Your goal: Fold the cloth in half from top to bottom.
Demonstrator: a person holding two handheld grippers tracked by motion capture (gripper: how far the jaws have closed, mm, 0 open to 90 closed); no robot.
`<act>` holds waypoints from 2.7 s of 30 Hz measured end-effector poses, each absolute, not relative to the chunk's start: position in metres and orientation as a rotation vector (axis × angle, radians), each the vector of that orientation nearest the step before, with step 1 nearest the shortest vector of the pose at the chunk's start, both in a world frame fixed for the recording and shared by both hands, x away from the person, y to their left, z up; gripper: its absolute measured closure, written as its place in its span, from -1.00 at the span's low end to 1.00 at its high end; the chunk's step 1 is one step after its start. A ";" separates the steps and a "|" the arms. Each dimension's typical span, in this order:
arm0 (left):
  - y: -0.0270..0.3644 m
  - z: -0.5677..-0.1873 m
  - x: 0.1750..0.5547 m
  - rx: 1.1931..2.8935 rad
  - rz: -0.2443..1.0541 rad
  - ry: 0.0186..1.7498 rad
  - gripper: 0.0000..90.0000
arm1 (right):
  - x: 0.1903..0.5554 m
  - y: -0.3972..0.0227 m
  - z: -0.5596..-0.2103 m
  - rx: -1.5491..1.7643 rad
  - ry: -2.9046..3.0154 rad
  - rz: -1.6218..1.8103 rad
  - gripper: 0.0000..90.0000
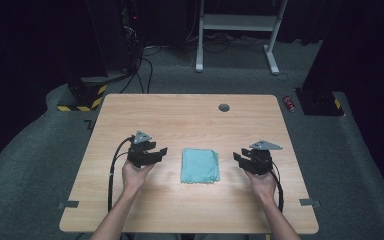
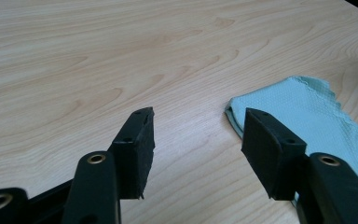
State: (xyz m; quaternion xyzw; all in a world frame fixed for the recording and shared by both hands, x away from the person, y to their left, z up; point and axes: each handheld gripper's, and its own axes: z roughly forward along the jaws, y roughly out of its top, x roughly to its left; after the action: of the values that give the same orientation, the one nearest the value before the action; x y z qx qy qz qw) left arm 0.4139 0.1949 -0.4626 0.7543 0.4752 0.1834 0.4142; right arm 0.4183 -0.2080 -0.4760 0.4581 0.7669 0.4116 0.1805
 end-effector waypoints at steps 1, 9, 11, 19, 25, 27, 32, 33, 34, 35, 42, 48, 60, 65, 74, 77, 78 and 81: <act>0.197 -0.462 0.411 1.899 0.468 1.194 -0.03 | 0.417 -0.210 -0.475 1.286 2.165 1.165 0.27; 0.214 -0.460 0.392 1.880 0.490 1.202 -0.04 | 0.400 -0.228 -0.474 1.317 2.127 1.176 0.24; 0.219 -0.461 0.386 1.872 0.497 1.208 -0.05 | 0.395 -0.235 -0.475 1.322 2.115 1.173 0.24; 0.235 -0.472 0.368 1.845 0.510 1.248 -0.06 | 0.375 -0.258 -0.479 1.342 2.073 1.160 0.24; 0.240 -0.482 0.359 1.860 0.532 1.267 -0.09 | 0.367 -0.268 -0.489 1.366 2.078 1.107 0.23; 0.242 -0.489 0.355 1.874 0.545 1.278 -0.10 | 0.365 -0.270 -0.494 1.372 2.082 1.089 0.23; 0.244 -0.499 0.351 1.890 0.560 1.298 -0.12 | 0.362 -0.272 -0.504 1.379 2.090 1.034 0.21; 0.245 -0.504 0.350 1.896 0.570 1.307 -0.12 | 0.361 -0.272 -0.506 1.376 2.094 1.022 0.21; 0.245 -0.504 0.350 1.896 0.570 1.307 -0.12 | 0.361 -0.272 -0.508 1.372 2.097 1.007 0.20; 0.246 -0.508 0.349 1.897 0.578 1.319 -0.12 | 0.360 -0.272 -0.510 1.374 2.097 0.992 0.19; 0.251 -0.517 0.349 1.908 0.599 1.352 -0.13 | 0.359 -0.275 -0.516 1.379 2.095 0.958 0.18; 0.253 -0.522 0.350 1.907 0.613 1.378 -0.15 | 0.360 -0.276 -0.519 1.384 2.097 0.922 0.13; 0.251 -0.528 0.351 1.930 0.630 1.377 -0.22 | 0.363 -0.278 -0.522 1.385 2.107 0.911 -0.03; 0.250 -0.528 0.352 1.935 0.625 1.373 -0.33 | 0.363 -0.278 -0.522 1.388 2.114 0.908 -0.17; 0.248 -0.528 0.352 1.943 0.617 1.373 -0.42 | 0.362 -0.277 -0.523 1.395 2.115 0.903 -0.22; 0.248 -0.529 0.352 1.944 0.615 1.370 -0.44 | 0.362 -0.277 -0.523 1.395 2.115 0.903 -0.22; 0.248 -0.529 0.352 1.946 0.615 1.369 -0.45 | 0.362 -0.277 -0.523 1.395 2.115 0.903 -0.22; 0.248 -0.529 0.352 1.944 0.612 1.370 -0.46 | 0.362 -0.277 -0.523 1.395 2.115 0.903 -0.22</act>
State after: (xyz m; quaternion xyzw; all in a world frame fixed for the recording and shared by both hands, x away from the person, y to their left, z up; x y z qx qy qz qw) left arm 0.3523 0.2478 -0.5286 0.7457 0.5253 0.2347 0.3361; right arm 0.3624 -0.2774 -0.5225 0.5053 0.7664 0.3272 0.2240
